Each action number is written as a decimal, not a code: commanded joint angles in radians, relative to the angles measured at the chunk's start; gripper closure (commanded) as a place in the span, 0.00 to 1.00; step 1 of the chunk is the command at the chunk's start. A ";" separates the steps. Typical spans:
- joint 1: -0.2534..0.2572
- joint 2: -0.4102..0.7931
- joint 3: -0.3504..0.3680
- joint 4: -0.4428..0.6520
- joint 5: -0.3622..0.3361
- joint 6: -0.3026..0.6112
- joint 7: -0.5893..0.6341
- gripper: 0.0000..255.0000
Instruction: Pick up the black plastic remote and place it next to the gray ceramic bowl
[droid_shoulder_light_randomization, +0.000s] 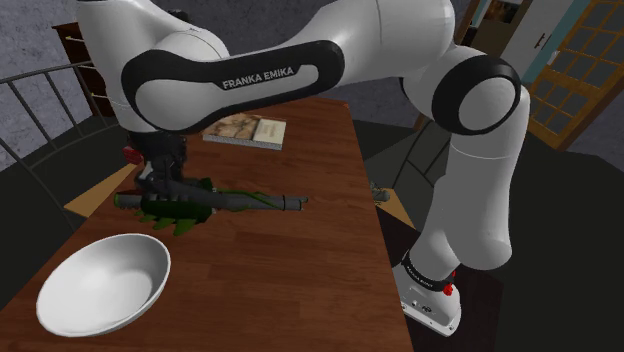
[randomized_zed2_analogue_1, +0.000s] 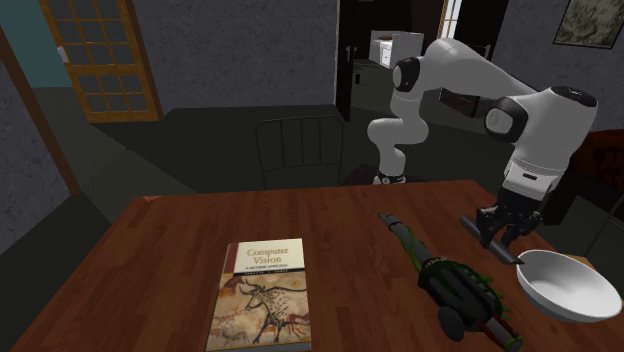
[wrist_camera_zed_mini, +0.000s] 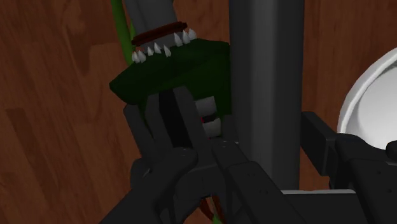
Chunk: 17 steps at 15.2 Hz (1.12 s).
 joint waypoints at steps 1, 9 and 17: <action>0.007 0.009 0.002 -0.010 -0.004 0.018 0.014 1.00; 0.006 0.030 -0.002 -0.088 -0.013 0.115 0.026 1.00; 0.006 0.063 -0.007 -0.148 -0.025 0.207 0.040 1.00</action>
